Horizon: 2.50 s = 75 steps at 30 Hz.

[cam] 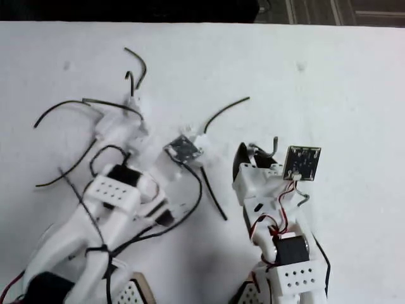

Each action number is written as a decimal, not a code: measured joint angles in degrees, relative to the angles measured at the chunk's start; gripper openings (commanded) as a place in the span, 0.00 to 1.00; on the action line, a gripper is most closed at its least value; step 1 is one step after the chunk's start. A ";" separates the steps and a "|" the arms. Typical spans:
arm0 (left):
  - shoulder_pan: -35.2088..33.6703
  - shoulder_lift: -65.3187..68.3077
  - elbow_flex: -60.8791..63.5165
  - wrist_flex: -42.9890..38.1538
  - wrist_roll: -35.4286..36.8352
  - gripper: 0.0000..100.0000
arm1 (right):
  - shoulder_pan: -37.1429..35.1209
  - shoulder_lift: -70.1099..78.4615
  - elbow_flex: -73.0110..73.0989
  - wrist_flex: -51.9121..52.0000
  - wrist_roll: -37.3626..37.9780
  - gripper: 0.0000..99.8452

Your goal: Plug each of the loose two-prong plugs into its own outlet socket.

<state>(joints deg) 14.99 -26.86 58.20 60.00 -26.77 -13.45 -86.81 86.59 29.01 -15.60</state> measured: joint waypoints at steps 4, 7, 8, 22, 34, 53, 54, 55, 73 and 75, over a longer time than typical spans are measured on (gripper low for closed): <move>3.34 4.48 -2.02 -0.79 1.41 0.30 | 0.00 0.00 0.00 0.00 0.00 0.02; 3.69 7.03 -3.34 -0.79 1.49 0.27 | 0.00 0.00 0.00 0.00 0.00 0.02; 3.87 7.65 -3.43 -0.88 1.49 0.25 | 0.00 0.00 0.00 0.00 0.00 0.02; 0.97 8.35 -5.89 -2.81 1.49 0.24 | 0.00 0.00 0.00 0.00 0.00 0.02; -4.22 8.35 -16.97 6.24 0.70 0.26 | -0.09 0.00 0.00 0.00 0.00 0.02; -20.92 -30.77 5.80 5.80 0.35 0.26 | -16.09 0.00 0.00 3.60 8.18 0.02; -22.59 -32.70 7.56 5.54 0.35 0.26 | -17.14 0.00 0.00 3.60 8.53 0.02; -23.91 -34.64 9.41 5.01 0.35 0.26 | -18.02 0.00 0.00 3.60 8.70 0.02; -31.38 -46.24 21.63 1.85 0.35 0.26 | -29.89 23.65 -0.79 -17.23 12.22 0.02; -31.38 -46.24 22.33 1.85 0.35 0.26 | -30.68 30.95 -2.37 -20.40 12.31 0.02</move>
<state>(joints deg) -16.40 -73.10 80.53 61.85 -26.42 -44.13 -55.87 84.22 8.62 -3.30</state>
